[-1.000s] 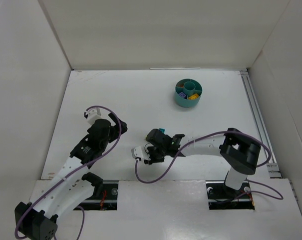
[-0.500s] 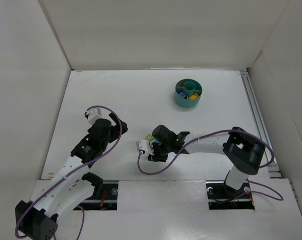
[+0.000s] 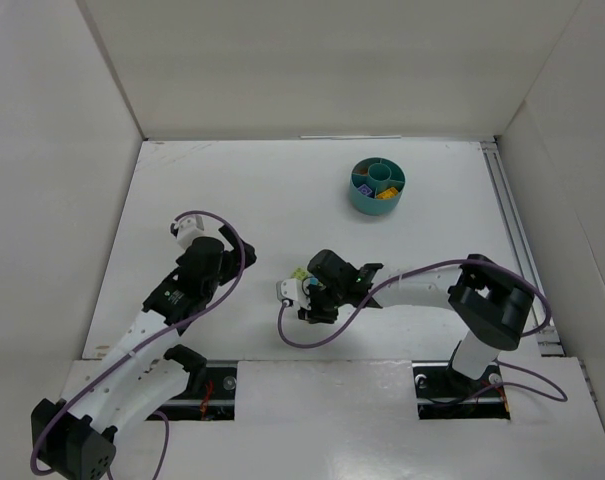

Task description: Sort the legos into containers by color

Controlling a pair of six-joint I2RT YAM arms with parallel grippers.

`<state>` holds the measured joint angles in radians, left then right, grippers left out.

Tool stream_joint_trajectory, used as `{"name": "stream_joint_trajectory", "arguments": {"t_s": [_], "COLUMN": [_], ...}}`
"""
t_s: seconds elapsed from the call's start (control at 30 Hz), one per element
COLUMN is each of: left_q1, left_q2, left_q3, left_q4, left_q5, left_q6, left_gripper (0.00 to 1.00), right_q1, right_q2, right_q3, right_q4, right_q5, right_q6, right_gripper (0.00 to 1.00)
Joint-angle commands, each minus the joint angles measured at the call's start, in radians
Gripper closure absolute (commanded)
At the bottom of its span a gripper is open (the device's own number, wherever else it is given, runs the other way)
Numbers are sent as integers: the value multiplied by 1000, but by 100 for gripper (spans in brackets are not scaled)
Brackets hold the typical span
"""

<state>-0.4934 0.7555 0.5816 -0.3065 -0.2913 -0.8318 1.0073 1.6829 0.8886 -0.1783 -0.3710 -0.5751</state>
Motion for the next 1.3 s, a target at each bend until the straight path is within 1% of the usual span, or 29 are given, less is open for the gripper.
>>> {"name": "stream_joint_trajectory", "arguments": {"t_s": [0.0, 0.17, 0.4, 0.43, 0.6, 0.67, 0.97, 1.1, 1.27], "left_q1": [-1, -1, -1, -1, -1, -1, -1, -1, -1], "left_q2": [5, 5, 15, 15, 15, 15, 15, 15, 15], "left_q3": [-11, -11, -11, -11, -11, -11, -11, -11, -11], "left_q4": [32, 32, 32, 32, 32, 32, 32, 32, 32], "left_q5": [-3, -3, -3, -3, -3, -3, -3, 6, 6], "left_q6": [10, 10, 10, 10, 10, 10, 10, 10, 10], "left_gripper": [0, 0, 0, 0, 0, 0, 0, 0, 0], "right_q1": [-1, 8, 27, 27, 27, 27, 27, 27, 27], "right_q2": [35, 35, 54, 54, 43, 29, -35, -78, -123], "right_q3": [-19, -19, -19, -19, -19, -19, -28, -28, -37], "right_q4": [-62, -62, -27, -17, 5, 5, 5, 14, 14], "right_q5": [-3, -3, -14, -14, -14, -14, -14, -2, -2], "right_q6": [-8, -8, 12, 12, 32, 32, 23, 23, 23], "right_gripper": [63, 72, 76, 80, 84, 87, 88, 93, 95]}}
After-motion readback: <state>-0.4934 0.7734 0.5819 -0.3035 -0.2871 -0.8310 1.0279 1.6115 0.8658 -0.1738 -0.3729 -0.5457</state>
